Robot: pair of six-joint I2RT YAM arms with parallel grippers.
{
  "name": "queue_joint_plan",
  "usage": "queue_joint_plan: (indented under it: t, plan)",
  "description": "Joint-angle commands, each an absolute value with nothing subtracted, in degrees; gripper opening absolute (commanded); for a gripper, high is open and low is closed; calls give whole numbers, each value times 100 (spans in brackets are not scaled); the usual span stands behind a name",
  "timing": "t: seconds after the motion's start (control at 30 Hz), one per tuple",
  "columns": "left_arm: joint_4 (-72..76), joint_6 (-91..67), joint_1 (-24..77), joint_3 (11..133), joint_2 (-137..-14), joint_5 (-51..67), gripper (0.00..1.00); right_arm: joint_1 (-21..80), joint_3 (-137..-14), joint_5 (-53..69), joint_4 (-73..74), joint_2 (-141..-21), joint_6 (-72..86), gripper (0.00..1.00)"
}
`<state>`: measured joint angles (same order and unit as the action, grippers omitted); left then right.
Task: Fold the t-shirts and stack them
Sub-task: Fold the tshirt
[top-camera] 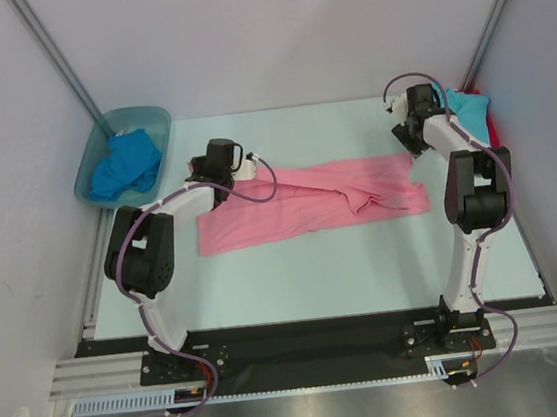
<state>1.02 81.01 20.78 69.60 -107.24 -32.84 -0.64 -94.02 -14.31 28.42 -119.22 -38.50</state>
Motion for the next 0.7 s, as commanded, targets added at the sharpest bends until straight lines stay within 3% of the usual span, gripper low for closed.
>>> queue_joint_plan:
  t: [0.0,0.07,0.1,0.17,0.27,0.4,0.67]
  plan:
    - [229,8016,2101,7181,-10626,-3436,1,-220,-9843,-1425,2855,-11997,-3560,60]
    - [229,8033,2101,7163,-10626,-3454,0,-202,-10036,-848,3399,-11988,-3542,53]
    - [229,8042,2101,7172,-10617,-3454,0,-211,-10124,-600,3619,-11962,-3542,38]
    - [229,8033,2100,7154,-10591,-3454,0,-220,-10247,-73,4295,-11866,-3551,28]
    - [229,8042,2101,7137,-10547,-3454,0,-211,-10441,1367,5324,-11576,-3849,33]
    - [229,8051,2092,7102,-10538,-3463,0,-80,-9942,1862,5835,-10962,-4270,47]
    - [229,8095,2101,7181,-10565,-3463,0,-88,-9475,2214,6547,-10775,-4824,50]
